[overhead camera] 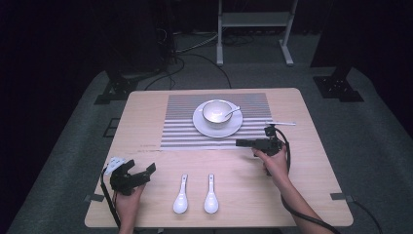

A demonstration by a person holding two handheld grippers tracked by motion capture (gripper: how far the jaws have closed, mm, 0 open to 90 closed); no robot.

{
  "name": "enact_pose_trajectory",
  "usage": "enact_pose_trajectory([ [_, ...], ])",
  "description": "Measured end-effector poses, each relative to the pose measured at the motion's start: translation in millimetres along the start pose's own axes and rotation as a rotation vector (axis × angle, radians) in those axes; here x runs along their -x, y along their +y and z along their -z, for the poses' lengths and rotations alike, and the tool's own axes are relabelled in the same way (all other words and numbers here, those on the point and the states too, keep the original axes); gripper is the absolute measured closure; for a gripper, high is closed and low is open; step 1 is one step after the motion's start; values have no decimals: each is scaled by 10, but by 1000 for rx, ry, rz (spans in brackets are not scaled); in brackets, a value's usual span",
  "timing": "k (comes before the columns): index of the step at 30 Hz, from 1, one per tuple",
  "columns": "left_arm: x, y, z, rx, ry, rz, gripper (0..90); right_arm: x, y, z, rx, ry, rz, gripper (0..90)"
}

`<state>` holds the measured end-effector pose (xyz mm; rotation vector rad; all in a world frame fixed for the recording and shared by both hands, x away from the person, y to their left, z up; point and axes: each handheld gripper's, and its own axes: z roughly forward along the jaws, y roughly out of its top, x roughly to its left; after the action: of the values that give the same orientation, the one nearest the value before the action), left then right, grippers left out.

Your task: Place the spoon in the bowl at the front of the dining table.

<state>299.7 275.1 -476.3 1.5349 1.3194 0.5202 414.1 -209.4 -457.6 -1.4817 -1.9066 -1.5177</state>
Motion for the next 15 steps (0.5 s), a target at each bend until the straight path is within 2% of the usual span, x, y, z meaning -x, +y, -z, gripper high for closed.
enact_pose_trajectory([
  [15,-1,1,0,0,-1,-1,12,7,-117,114,-5,9,0,336],
])
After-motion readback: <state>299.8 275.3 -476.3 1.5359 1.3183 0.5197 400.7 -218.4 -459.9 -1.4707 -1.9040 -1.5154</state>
